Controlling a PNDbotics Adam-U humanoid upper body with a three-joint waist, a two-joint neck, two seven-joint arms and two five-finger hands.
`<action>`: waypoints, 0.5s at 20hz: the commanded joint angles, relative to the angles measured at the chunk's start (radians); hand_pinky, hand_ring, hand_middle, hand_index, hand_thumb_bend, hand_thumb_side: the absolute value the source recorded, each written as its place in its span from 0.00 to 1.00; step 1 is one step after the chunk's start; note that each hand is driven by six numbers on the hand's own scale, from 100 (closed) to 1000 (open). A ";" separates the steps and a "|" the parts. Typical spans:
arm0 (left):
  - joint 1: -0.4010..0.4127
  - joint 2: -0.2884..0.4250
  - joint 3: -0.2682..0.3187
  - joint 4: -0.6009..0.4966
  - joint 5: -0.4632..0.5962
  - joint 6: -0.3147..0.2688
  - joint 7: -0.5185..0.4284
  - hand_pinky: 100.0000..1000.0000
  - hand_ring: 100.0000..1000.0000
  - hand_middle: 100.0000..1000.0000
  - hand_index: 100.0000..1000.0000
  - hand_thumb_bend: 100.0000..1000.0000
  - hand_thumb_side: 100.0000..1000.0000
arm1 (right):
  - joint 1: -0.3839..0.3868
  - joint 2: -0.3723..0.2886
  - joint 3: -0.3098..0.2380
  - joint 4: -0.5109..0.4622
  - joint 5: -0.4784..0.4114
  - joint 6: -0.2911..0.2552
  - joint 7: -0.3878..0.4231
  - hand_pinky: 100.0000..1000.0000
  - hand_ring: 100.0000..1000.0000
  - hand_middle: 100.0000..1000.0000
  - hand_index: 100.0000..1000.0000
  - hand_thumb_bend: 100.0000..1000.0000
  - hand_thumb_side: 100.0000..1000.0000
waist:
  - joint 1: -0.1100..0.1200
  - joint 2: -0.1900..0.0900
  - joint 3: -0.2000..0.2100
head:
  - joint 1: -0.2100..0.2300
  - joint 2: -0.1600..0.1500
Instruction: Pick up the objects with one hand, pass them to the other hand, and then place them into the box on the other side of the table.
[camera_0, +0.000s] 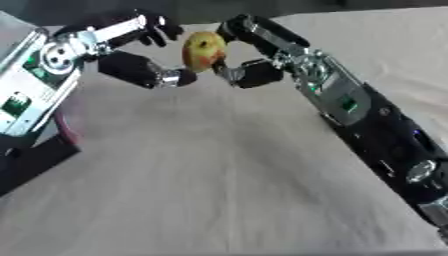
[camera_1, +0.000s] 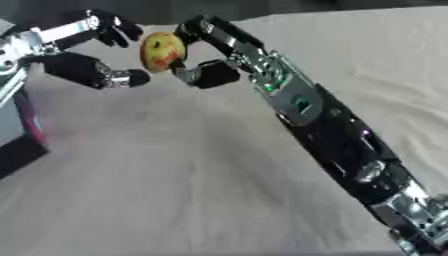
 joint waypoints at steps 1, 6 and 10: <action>-0.024 0.002 0.008 -0.005 -0.004 0.011 0.044 0.84 0.77 0.77 0.88 0.50 0.50 | -0.024 -0.004 -0.002 -0.028 0.003 -0.002 0.005 0.84 0.74 0.35 0.32 0.00 0.00 | -0.001 -0.017 0.002 | 0.002 -0.013; -0.020 -0.011 0.009 -0.006 0.019 0.016 0.093 0.85 0.76 0.75 0.85 0.45 0.49 | -0.023 -0.001 0.004 -0.032 0.008 -0.003 0.012 0.84 0.74 0.35 0.32 0.00 0.00 | -0.002 -0.013 0.001 | 0.002 -0.015; -0.020 -0.018 -0.003 -0.014 0.044 0.006 0.088 0.85 0.76 0.75 0.83 0.45 0.48 | -0.024 0.000 0.006 -0.033 0.012 -0.003 0.015 0.84 0.74 0.35 0.32 0.00 0.00 | -0.001 -0.011 0.001 | 0.000 -0.015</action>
